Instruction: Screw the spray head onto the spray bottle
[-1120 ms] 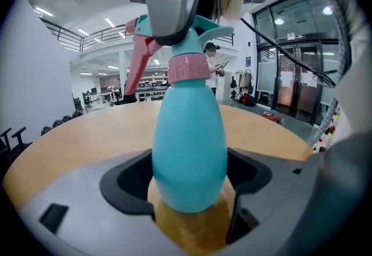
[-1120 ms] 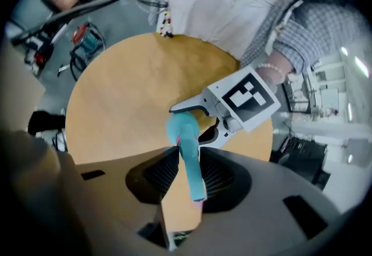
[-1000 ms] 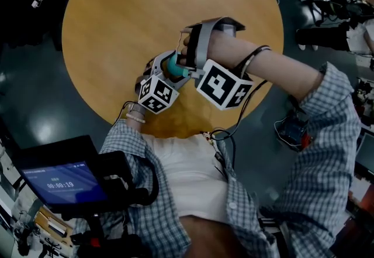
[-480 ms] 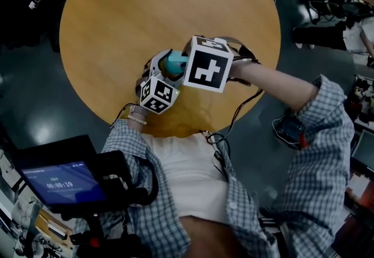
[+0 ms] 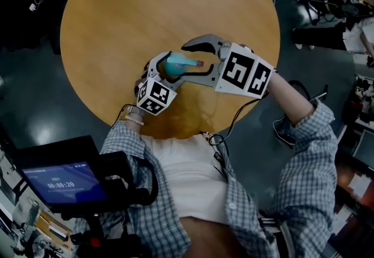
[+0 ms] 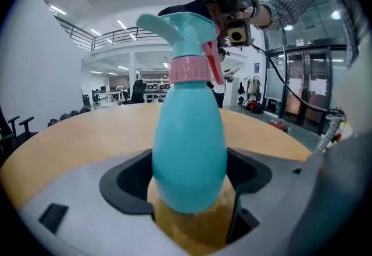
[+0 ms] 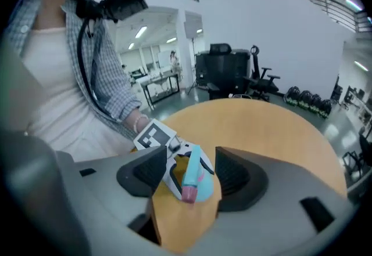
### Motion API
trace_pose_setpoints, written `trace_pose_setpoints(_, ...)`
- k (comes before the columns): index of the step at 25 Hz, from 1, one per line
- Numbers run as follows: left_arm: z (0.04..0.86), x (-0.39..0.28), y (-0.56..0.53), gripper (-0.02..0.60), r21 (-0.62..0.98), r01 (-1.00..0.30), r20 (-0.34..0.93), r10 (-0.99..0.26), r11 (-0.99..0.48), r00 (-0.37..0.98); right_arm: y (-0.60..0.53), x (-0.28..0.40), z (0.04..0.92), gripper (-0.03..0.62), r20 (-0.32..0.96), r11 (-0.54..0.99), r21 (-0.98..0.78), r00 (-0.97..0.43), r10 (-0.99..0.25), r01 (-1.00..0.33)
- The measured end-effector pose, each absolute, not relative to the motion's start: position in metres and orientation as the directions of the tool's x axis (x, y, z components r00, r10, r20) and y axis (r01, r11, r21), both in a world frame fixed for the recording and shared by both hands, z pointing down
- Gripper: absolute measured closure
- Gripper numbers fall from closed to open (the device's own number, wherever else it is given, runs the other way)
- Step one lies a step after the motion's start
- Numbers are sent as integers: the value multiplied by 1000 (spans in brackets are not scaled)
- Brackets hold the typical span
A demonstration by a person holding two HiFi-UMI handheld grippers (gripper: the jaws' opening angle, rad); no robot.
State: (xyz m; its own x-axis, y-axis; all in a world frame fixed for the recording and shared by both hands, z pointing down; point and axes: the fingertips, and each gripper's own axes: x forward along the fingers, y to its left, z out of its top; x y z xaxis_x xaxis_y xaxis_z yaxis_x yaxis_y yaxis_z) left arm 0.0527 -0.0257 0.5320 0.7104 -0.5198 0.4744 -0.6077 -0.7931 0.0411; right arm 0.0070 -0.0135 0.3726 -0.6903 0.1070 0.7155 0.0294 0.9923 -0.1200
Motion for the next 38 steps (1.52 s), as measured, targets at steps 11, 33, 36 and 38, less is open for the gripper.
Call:
trace_pose_setpoints(11, 539, 39, -12, 186, 68, -562, 478, -468, -824, 744, -33, 53, 382, 304, 439, 913, -225, -872, -216, -340)
trace_pose_setpoints(33, 534, -39, -4, 575, 197, -731, 432, -611, -653, 663, -21, 101, 484, 600, 354, 482, -310, -570, -742, -820)
trace_pose_setpoints(36, 536, -35, -3, 575, 195, -718, 434, -598, -668, 674, -15, 98, 491, 600, 382, 490, -289, -569, -729, -822)
trace_pose_setpoints(38, 536, -33, -5, 575, 194, -714, 434, -594, -673, 678, -13, 102, 493, 600, 386, 477, -303, -564, -730, -825)
